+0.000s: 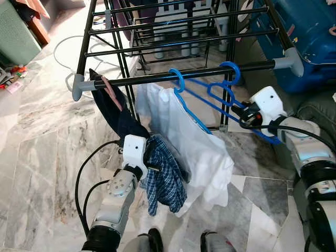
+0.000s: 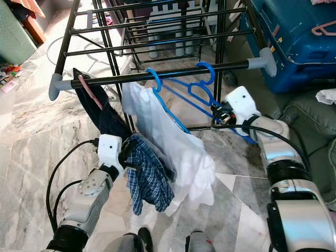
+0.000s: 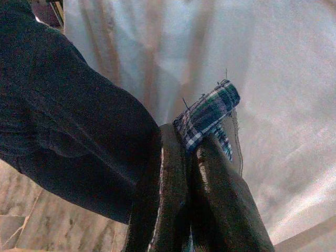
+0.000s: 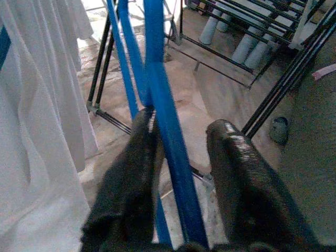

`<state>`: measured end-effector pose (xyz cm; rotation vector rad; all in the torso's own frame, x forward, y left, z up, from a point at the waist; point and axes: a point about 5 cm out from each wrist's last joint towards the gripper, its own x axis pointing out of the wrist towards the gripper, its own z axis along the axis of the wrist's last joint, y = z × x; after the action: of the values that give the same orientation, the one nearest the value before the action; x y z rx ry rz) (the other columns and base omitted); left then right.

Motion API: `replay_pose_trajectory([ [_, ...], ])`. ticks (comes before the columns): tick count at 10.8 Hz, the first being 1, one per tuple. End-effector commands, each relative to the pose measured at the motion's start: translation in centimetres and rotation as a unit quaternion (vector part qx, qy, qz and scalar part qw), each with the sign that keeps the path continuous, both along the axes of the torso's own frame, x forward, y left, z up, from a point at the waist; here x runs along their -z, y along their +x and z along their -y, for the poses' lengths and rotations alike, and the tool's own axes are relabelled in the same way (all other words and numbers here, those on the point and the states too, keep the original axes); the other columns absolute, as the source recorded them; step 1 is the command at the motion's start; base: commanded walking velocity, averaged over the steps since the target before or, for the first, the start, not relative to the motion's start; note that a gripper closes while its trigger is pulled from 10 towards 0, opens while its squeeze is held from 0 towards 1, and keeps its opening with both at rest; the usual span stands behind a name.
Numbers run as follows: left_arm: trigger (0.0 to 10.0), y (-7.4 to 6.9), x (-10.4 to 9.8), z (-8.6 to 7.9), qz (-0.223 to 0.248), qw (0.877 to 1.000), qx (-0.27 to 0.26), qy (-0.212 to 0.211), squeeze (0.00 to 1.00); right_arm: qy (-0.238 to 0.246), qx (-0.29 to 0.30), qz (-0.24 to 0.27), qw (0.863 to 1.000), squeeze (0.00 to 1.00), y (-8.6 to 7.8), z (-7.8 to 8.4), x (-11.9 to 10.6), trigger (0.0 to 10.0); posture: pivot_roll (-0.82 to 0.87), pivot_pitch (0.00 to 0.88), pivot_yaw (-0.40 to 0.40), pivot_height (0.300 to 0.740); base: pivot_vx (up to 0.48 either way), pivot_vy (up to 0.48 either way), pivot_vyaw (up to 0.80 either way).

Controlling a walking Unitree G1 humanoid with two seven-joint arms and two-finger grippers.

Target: Hang hanger

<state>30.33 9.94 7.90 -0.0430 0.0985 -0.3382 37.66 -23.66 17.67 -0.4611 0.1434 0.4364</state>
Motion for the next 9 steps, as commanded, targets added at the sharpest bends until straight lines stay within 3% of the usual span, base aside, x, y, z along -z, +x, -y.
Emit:
replay_pose_trajectory([
  [1,10.0,-0.1,0.4,-0.3,-0.009,1.000,0.002,0.009,0.00,0.003,0.000,0.017,1.000,1.00,0.1,0.1,-0.9,10.0,-0.26,0.194,0.135,0.740,0.000,0.000,0.00],
  [2,10.0,0.0,0.4,-0.2,-0.009,1.000,0.002,0.009,0.00,0.005,-0.007,0.020,1.000,1.00,0.0,0.1,-1.0,10.0,-0.26,0.194,0.136,0.740,0.000,0.000,0.00],
  [3,10.0,0.1,0.4,-0.2,-0.009,1.000,0.004,0.010,0.00,0.000,-0.024,0.013,1.000,0.25,-0.1,0.0,-0.9,10.0,-0.26,0.190,0.138,0.740,0.000,0.000,0.00],
  [4,10.0,0.2,0.4,-0.2,-0.009,1.000,0.005,0.010,0.00,0.000,-0.031,0.014,0.999,0.00,0.0,0.1,-1.2,10.0,-0.26,0.189,0.138,0.740,0.000,0.000,0.00],
  [9,10.0,0.1,0.5,-0.3,-0.011,1.000,0.003,0.011,0.00,-0.010,-0.038,0.006,0.999,0.00,0.7,0.0,-2.3,10.0,-0.24,0.185,0.131,0.740,0.000,0.000,0.00],
])
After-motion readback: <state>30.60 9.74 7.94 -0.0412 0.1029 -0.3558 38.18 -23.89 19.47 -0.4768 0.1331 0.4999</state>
